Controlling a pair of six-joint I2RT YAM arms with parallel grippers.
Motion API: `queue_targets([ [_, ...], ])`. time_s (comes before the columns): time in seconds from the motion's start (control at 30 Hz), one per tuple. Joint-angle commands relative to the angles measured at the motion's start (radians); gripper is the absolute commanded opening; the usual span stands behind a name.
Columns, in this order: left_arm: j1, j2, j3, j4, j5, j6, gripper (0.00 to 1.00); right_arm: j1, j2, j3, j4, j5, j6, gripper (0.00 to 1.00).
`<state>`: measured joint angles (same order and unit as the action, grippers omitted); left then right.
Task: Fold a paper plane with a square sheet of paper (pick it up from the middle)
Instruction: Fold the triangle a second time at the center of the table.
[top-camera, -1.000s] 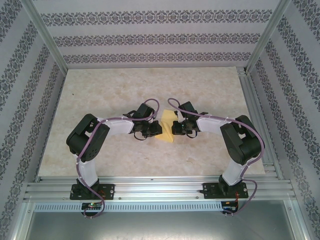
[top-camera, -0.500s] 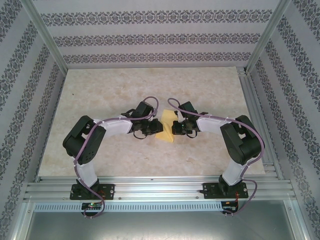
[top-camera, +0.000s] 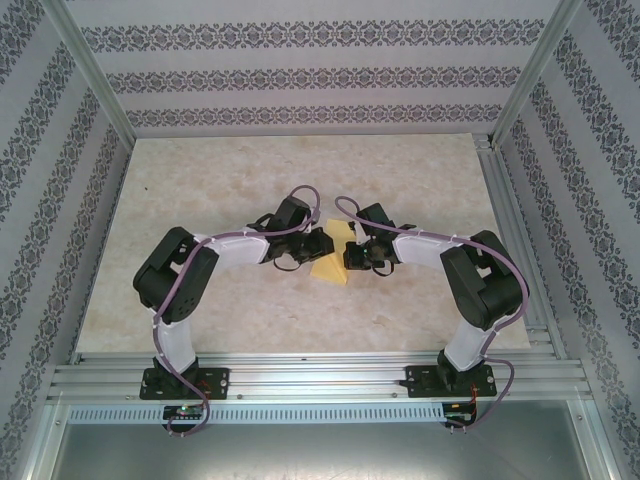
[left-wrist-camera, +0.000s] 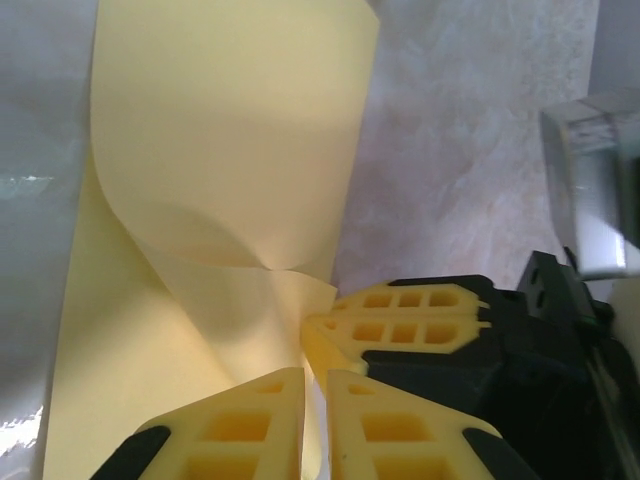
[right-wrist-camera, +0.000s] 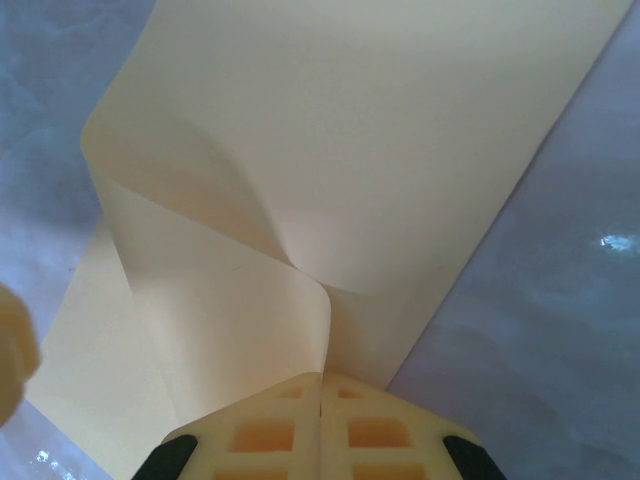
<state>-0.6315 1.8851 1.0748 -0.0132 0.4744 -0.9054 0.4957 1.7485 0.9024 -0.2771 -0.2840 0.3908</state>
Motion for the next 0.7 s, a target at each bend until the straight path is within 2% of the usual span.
queue_targets([
  [0.0, -0.015, 0.027, 0.031, 0.060, 0.015, -0.026, 0.16, 0.010, 0.023, 0.011, -0.017, 0.034, -0.006, 0.04],
  [0.67, -0.014, 0.107, 0.016, 0.032, -0.008, 0.000, 0.16, 0.009, 0.022, 0.011, -0.022, 0.036, -0.003, 0.04],
])
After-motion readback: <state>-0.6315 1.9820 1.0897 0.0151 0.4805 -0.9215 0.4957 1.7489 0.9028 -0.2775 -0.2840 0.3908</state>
